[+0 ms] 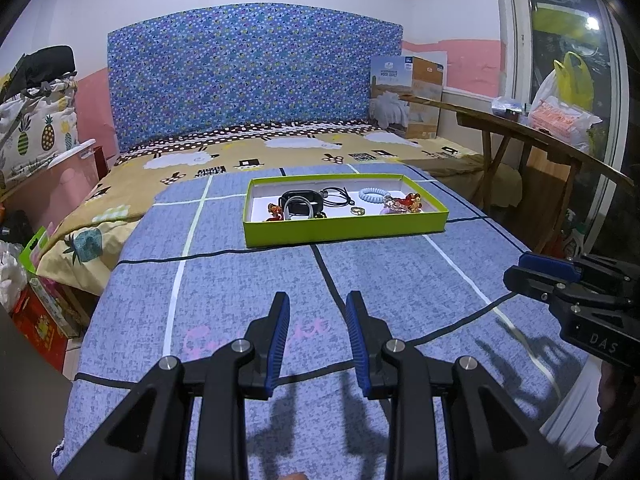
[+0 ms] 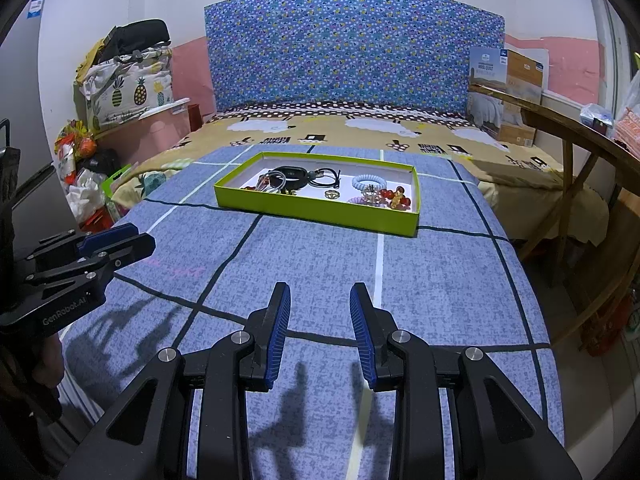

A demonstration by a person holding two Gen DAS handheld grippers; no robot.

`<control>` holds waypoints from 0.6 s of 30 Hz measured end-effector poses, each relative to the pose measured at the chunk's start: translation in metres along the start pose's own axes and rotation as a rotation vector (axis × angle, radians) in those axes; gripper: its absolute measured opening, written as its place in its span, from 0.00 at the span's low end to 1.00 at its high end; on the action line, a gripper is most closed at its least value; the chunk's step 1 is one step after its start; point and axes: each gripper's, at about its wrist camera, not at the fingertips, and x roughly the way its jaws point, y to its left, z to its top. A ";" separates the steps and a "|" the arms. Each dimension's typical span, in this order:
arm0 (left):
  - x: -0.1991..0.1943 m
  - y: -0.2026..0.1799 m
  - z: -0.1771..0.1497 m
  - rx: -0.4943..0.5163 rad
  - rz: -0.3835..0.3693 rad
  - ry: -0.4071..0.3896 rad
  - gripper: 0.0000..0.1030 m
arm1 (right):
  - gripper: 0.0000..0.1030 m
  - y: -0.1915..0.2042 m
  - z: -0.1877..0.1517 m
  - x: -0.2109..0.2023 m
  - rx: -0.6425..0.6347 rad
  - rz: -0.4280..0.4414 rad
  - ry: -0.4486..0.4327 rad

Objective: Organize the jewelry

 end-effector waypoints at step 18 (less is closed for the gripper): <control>0.000 -0.002 -0.003 0.002 0.016 0.010 0.30 | 0.31 0.001 -0.002 0.000 0.000 0.003 0.003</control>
